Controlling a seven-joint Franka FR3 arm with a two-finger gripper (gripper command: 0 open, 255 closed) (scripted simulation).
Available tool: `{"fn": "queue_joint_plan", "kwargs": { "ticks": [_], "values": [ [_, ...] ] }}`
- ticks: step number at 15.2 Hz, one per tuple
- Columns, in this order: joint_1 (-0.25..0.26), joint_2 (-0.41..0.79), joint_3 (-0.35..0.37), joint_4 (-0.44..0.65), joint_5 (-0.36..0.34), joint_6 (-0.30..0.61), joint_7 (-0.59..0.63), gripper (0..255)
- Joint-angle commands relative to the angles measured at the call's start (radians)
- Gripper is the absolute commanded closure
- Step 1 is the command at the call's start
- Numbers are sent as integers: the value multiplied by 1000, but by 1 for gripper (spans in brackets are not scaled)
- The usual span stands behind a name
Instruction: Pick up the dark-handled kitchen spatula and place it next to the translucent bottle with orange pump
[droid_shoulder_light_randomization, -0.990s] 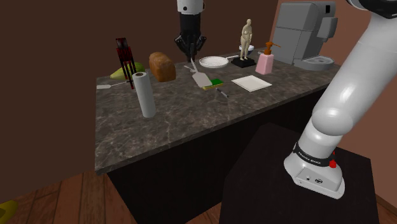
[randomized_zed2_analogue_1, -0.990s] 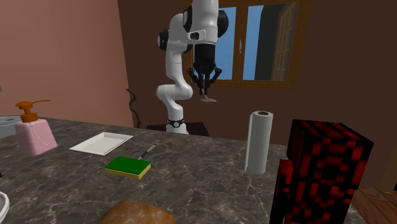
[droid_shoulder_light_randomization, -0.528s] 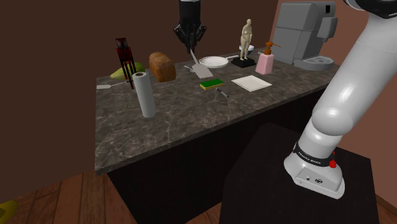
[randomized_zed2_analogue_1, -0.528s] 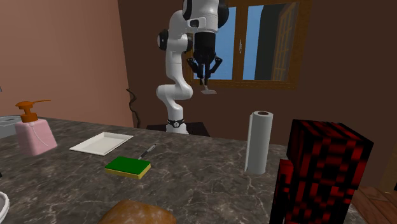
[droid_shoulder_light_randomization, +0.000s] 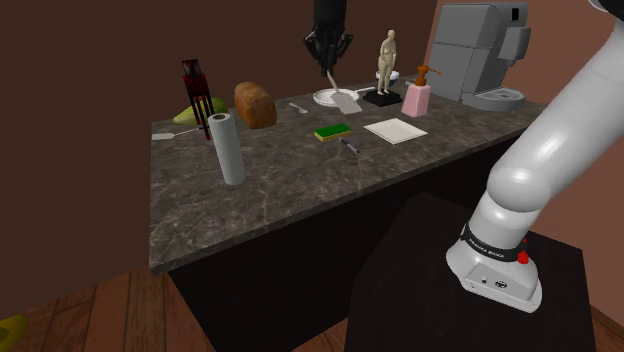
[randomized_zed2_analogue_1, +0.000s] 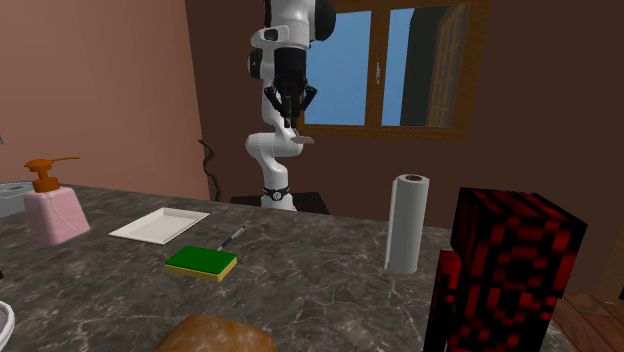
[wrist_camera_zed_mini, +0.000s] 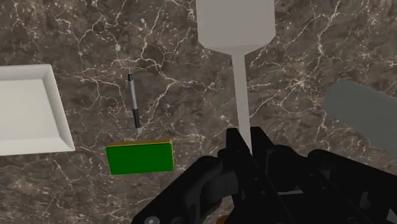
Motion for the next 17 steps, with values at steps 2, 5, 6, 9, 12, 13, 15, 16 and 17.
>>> {"fn": "queue_joint_plan", "kwargs": {
  "ticks": [2,5,6,9,12,13,15,16,17],
  "values": [
    [-24,-60,-49,-69,4,9,-75,255],
    [-46,-114,-98,-121,0,8,-147,255],
    [-53,-129,-115,-137,-2,8,-171,255],
    [-76,-171,-167,-175,-14,5,-243,255],
    [-99,-203,-219,-204,-30,2,-314,255],
    [-107,-212,-237,-211,-36,1,-338,255],
    [-123,-226,-273,-222,-49,-2,-386,255],
    [-130,-231,-291,-226,-56,-3,-410,255],
    [-138,-236,-309,-229,-63,-3,-434,255]
  ]
}}
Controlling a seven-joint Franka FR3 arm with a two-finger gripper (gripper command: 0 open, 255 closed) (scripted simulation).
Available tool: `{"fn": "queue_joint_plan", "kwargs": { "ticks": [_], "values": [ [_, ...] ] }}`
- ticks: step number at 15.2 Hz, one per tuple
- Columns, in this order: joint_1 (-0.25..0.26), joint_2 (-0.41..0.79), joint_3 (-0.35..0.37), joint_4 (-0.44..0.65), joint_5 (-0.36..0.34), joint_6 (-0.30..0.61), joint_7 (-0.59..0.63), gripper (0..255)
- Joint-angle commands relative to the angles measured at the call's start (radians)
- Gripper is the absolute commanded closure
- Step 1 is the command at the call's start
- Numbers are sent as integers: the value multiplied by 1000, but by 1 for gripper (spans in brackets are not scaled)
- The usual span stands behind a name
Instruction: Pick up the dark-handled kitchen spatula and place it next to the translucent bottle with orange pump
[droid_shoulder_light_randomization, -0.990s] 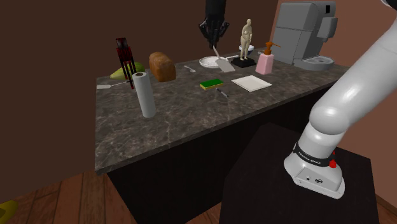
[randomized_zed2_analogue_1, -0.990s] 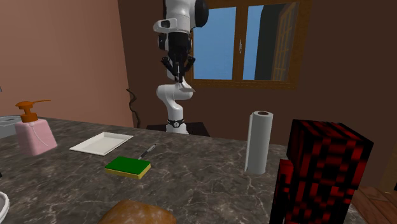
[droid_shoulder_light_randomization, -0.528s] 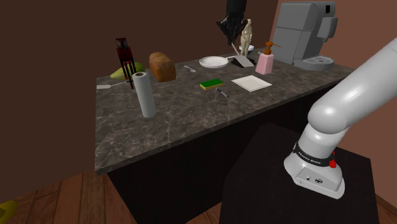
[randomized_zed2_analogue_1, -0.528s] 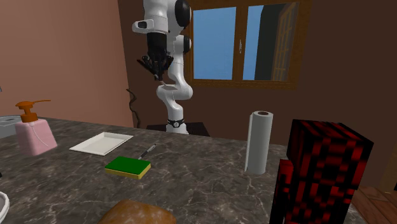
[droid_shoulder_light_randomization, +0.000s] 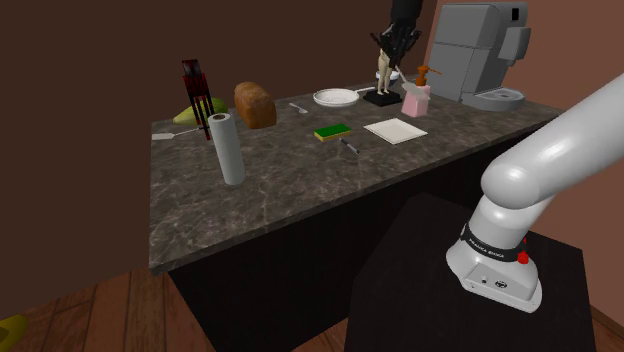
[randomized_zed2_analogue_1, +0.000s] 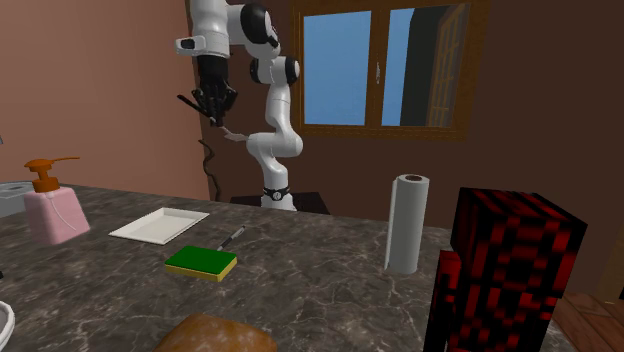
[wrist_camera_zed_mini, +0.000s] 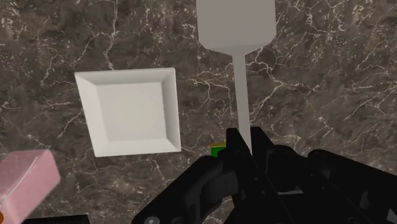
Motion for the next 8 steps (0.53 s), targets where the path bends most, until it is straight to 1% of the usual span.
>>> {"fn": "queue_joint_plan", "kwargs": {
  "ticks": [1,8],
  "values": [
    [-15,-3,-36,2,-13,-3,-49,255],
    [-69,4,-167,20,-60,-6,-221,255]
  ]
}}
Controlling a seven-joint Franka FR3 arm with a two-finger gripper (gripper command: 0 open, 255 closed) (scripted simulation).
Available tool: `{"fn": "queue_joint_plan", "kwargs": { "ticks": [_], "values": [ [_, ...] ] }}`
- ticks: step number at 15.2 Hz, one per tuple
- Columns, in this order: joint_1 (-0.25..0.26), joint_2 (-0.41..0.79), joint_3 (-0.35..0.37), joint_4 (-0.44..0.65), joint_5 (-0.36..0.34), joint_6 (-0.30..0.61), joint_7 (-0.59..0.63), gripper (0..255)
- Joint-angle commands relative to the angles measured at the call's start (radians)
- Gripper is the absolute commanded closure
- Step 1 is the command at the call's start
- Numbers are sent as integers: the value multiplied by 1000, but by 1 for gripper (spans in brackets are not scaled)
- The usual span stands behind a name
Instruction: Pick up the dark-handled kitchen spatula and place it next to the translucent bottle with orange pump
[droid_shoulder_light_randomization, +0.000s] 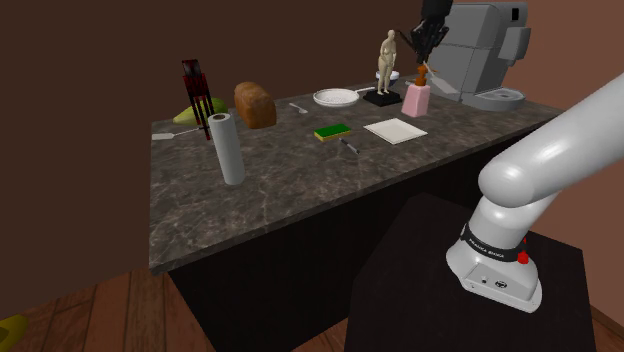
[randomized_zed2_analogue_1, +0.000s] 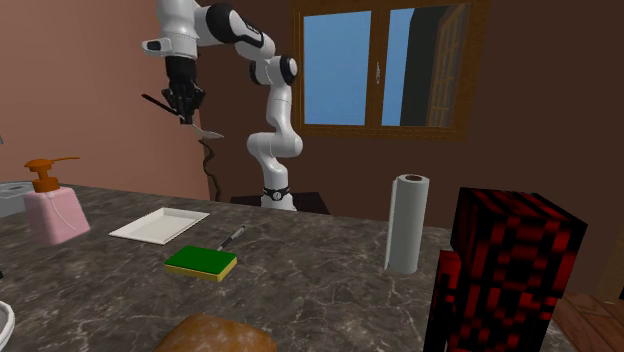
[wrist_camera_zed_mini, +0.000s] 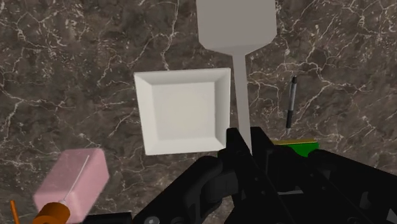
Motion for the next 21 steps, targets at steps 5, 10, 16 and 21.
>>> {"fn": "queue_joint_plan", "kwargs": {
  "ticks": [5,10,16,21],
  "values": [
    [-39,41,-114,45,-29,5,-149,255],
    [-68,109,-216,118,-34,7,-282,255],
    [-81,136,-264,94,-34,60,-339,255],
    [-85,126,-268,18,-40,127,-336,255]
  ]
}}
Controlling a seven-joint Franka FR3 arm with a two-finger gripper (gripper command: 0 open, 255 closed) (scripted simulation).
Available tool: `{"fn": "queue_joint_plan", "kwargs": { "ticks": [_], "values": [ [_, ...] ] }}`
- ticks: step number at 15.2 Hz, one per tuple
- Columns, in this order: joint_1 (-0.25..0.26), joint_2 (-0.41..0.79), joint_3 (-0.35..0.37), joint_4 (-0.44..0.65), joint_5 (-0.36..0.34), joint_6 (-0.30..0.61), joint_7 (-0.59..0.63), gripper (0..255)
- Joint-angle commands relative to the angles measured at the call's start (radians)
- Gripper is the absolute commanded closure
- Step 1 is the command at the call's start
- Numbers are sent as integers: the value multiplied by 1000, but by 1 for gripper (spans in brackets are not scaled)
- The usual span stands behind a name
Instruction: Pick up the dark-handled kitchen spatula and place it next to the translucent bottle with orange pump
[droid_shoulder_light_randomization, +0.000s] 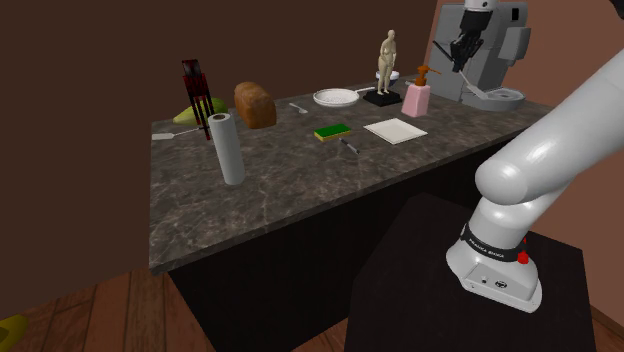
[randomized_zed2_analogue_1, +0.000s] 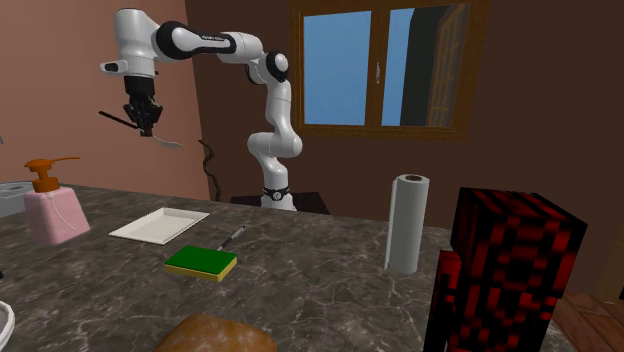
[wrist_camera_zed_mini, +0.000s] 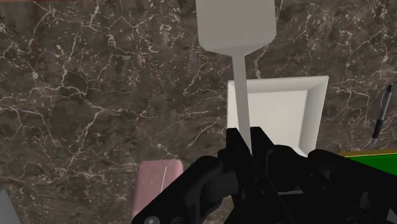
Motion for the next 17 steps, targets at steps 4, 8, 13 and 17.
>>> {"fn": "queue_joint_plan", "kwargs": {
  "ticks": [4,8,13,17],
  "values": [
    [-3,-4,-6,-71,-5,68,1,255],
    [-6,-3,-11,-123,-8,121,1,255],
    [-8,3,-20,-185,-10,189,-1,255],
    [-9,13,-28,-231,-10,244,-3,255]
  ]
}}
